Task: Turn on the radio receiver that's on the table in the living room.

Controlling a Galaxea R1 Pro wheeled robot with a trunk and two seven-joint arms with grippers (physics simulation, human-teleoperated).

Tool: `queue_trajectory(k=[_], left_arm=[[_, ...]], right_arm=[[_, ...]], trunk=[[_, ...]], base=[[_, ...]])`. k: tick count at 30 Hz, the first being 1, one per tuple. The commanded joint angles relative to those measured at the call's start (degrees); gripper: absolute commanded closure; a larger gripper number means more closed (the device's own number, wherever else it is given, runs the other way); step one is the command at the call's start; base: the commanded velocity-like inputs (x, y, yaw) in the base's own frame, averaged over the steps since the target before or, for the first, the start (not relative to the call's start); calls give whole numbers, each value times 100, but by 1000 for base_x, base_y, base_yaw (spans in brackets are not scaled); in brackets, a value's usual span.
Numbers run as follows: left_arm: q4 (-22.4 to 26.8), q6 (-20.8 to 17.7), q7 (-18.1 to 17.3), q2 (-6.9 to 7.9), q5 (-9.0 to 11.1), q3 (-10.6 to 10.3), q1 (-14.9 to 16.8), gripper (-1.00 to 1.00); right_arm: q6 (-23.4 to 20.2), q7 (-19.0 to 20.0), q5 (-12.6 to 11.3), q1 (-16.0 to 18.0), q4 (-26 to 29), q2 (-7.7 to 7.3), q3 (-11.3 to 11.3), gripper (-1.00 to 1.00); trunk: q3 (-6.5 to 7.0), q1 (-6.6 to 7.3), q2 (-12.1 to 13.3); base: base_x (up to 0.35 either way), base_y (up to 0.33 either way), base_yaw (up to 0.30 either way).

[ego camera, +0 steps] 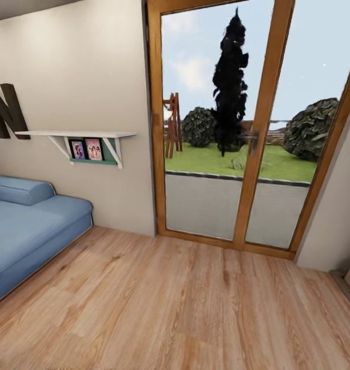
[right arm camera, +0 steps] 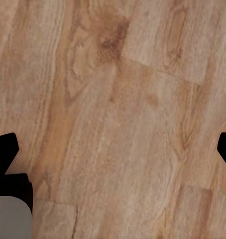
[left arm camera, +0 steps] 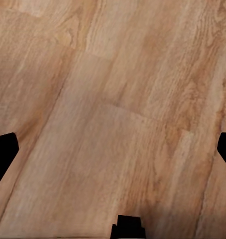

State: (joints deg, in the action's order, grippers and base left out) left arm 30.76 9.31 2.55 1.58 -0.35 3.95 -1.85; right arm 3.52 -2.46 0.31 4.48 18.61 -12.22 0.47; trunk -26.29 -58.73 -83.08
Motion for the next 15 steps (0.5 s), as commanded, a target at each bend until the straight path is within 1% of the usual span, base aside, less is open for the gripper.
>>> queue_trajectory(k=[1,15], left_arm=[[0,0,0,0,0,0,0,-100],[0,0,0,0,-3,-1,0,-100]], right_arm=[[0,0,2,0,1,0,1,-100],[0,0,1,0,-2,0,-1,-100]], trunk=[[0,0,0],[0,0,0]], base=[[0,0,300],[0,0,300]])
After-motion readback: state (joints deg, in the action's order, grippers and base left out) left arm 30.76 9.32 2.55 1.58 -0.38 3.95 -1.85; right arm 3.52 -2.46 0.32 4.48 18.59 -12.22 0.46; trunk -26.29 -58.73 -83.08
